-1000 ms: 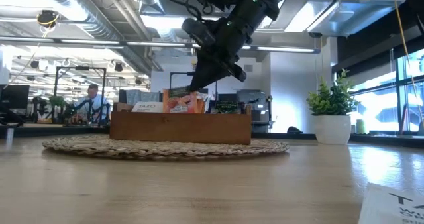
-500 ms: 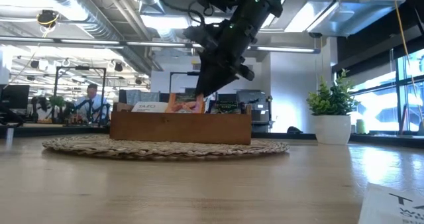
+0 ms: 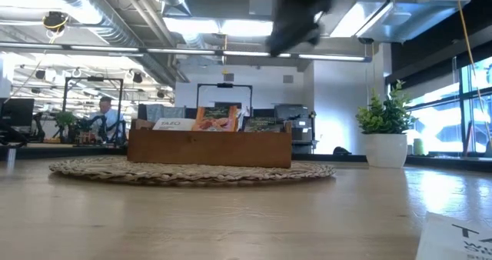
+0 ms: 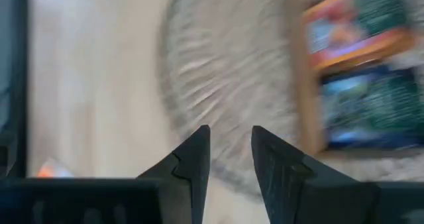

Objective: Pick & Place Tea
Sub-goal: Put the white tea bag into the left section of the wooden organizer

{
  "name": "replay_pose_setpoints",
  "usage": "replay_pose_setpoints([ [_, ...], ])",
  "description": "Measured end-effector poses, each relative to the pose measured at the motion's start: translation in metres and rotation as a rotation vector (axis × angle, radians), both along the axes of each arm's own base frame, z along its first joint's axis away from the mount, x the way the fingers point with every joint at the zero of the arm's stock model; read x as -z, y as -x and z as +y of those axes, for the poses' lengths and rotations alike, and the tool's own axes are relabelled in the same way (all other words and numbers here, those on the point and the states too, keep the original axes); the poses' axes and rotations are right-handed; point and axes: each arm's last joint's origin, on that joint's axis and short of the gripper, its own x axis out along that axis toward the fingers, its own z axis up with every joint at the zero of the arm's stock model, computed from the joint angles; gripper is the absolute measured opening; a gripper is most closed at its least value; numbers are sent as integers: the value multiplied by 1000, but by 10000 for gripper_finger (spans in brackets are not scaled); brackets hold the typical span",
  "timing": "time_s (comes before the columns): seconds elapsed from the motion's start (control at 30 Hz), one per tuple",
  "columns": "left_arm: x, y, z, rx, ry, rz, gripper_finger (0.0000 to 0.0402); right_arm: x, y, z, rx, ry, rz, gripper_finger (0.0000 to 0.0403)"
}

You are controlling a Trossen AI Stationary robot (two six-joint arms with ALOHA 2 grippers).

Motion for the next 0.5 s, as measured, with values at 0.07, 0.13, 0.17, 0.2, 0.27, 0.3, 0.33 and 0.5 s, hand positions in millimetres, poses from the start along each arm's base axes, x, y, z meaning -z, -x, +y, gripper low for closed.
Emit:
replay_pose_setpoints([
  [0.07, 15, -14, -4, 12, 19, 37, 56, 4, 14, 26, -76, 7, 4, 115],
  [0.13, 31, -29, -9, 29, 38, 65, 56, 10, 28, 49, -122, -12, 8, 115],
  [0.17, 38, -36, -11, 41, 48, 75, 56, 13, 35, 59, -137, -30, 13, 115],
  [0.2, 46, -44, -13, 51, 61, 82, 55, 18, 42, 69, -155, -54, 22, 115],
  [0.27, 61, -58, -16, 82, 91, 97, 53, 26, 51, 88, -188, -91, 18, 115],
  [0.3, 70, -64, -17, 95, 99, 111, 52, 30, 56, 97, -209, -102, 5, 115],
  [0.33, 77, -71, -18, 113, 114, 119, 52, 35, 59, 106, -230, -117, -17, 115],
  [0.5, 111, -87, -24, 195, 149, 193, 55, 65, 67, 142, -330, -200, -166, 115],
])
